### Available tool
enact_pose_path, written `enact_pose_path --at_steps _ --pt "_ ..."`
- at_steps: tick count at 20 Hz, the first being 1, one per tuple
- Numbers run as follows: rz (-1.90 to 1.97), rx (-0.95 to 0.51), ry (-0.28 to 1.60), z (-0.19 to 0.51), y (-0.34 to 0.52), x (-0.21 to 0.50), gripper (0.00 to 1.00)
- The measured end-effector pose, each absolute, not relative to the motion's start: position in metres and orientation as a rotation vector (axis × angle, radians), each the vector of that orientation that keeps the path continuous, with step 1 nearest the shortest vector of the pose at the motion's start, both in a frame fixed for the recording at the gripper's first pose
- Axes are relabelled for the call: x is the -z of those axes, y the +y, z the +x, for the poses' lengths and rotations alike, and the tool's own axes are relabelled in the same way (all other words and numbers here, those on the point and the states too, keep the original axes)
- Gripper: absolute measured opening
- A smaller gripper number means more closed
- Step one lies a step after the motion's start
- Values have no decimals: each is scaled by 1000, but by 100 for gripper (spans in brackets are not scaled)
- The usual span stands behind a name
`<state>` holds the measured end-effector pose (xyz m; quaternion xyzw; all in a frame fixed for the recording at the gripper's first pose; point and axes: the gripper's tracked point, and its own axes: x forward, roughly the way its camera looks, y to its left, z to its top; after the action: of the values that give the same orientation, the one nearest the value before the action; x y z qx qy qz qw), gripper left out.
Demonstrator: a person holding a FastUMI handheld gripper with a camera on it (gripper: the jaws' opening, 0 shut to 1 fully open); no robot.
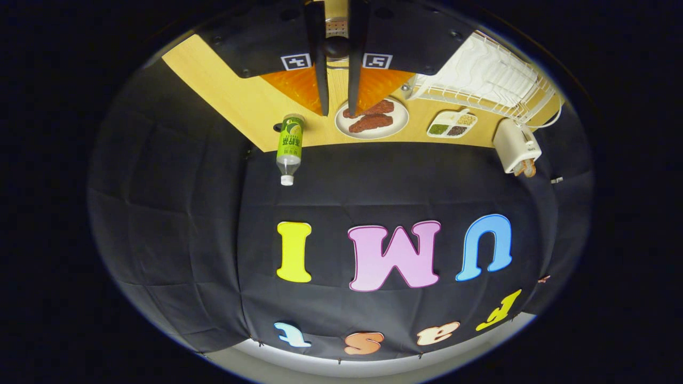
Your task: Take the plate from the dish rack, then take the spoon from the basket and place it into the plate.
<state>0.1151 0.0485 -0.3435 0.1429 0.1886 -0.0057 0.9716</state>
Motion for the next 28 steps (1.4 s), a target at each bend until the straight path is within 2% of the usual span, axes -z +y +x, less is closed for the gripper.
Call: enact_pose_path --at_steps 5,12,19,24,28 --pt "318 -87 387 76 67 266 20" --pt "377 -346 435 -2 174 221 20" --pt "427 -612 536 -71 309 271 20" --pt "415 -710 563 -93 369 316 20" --pt "364 -755 528 -102 380 334 20"
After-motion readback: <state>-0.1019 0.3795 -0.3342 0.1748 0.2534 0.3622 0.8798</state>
